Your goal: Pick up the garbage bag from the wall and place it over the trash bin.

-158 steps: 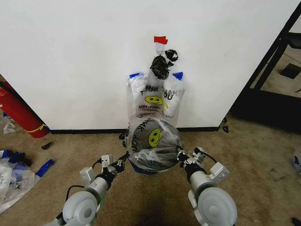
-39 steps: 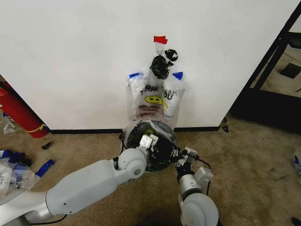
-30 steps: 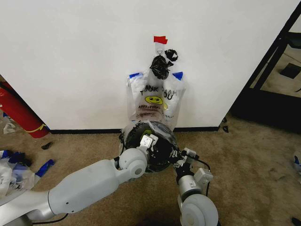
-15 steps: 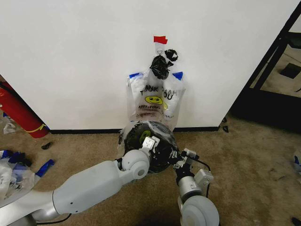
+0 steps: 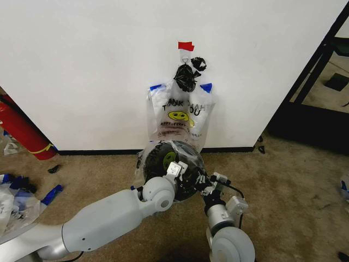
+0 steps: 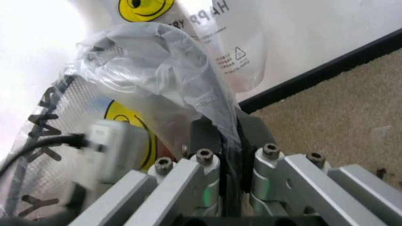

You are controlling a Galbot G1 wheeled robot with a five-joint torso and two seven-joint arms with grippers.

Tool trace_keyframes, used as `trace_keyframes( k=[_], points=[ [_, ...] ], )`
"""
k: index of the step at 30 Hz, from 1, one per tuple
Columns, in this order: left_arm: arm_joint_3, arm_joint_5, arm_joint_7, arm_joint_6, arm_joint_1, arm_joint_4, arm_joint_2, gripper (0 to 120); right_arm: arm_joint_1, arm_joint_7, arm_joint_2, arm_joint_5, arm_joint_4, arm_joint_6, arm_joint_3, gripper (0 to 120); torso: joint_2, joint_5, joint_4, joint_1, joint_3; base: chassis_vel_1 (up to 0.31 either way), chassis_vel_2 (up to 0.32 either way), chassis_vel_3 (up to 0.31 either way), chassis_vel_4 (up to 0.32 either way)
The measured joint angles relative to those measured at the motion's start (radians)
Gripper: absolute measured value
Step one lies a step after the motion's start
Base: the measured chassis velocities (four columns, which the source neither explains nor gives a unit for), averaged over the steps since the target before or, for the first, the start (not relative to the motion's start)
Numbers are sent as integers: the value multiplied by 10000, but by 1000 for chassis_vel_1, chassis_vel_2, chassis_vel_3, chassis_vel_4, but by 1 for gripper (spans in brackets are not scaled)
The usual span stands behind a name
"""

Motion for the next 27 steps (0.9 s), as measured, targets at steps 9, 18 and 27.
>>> trace_keyframes(
  k=[9, 18, 27],
  points=[
    [-162, -255, -122, 21, -142, -472, 190, 0, 39, 16, 42, -26, -43, 8, -15, 1, 0, 1, -1, 0, 0, 0, 0, 0, 0],
    [-16, -52, -151, -111, -191, -62, -241, 0, -58, 16, 79, -37, 31, 8, -89, 1, 0, 1, -2, 0, 0, 0, 0, 0, 0],
    [206, -199, -86, -136, -276, 307, -478, 0, -59, 12, 21, -37, 56, 8, -79, 1, 0, 1, -2, 0, 0, 0, 0, 0, 0]
  ],
)
